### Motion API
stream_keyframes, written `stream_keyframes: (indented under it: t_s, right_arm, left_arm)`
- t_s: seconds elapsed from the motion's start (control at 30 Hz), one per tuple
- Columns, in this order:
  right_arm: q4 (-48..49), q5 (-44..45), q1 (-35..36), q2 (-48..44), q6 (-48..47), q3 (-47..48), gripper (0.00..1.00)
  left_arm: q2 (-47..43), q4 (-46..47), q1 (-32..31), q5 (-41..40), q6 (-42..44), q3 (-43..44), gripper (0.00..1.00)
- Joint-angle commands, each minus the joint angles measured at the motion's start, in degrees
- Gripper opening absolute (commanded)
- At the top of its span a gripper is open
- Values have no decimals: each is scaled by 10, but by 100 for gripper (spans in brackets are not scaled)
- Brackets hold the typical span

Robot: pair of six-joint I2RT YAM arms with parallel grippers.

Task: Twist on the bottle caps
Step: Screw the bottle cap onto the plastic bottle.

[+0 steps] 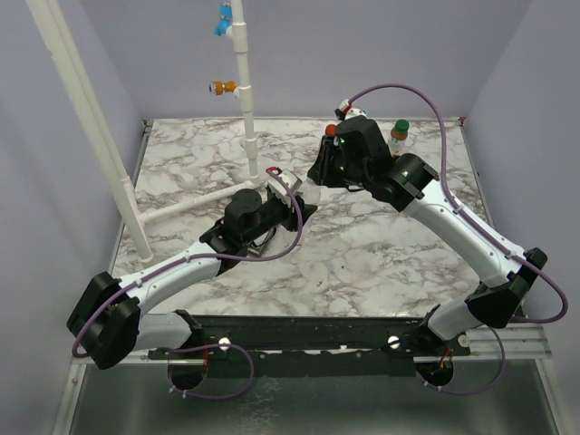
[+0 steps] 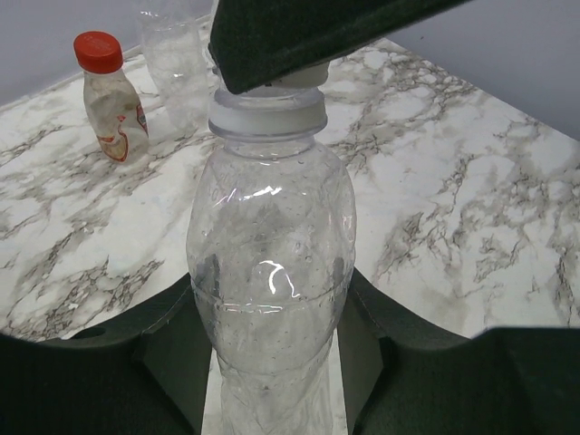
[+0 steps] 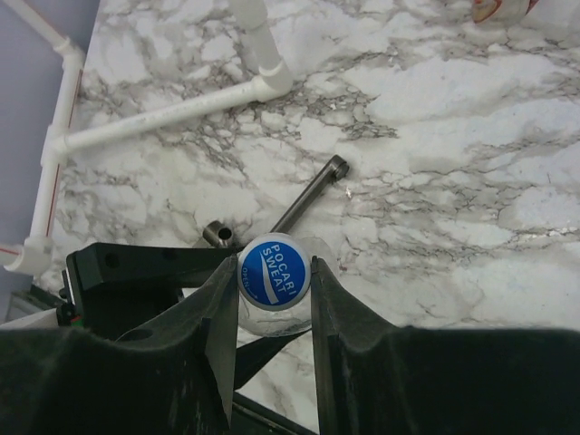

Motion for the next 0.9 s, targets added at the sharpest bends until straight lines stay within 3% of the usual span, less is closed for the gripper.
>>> stream_keyframes:
  t_s: [0.0, 0.3, 0.87]
  right_arm:
    - [-79, -130, 21, 25, -25, 8, 9]
    - [-59, -199, 21, 28, -16, 0, 9]
    - [-51, -184, 21, 16, -1, -12, 15]
  left_arm:
    - [-40, 69, -13, 79, 60, -6, 0]
    - [-45, 76, -23, 80, 68, -10, 0]
    - [-50, 124, -23, 38, 14, -21, 0]
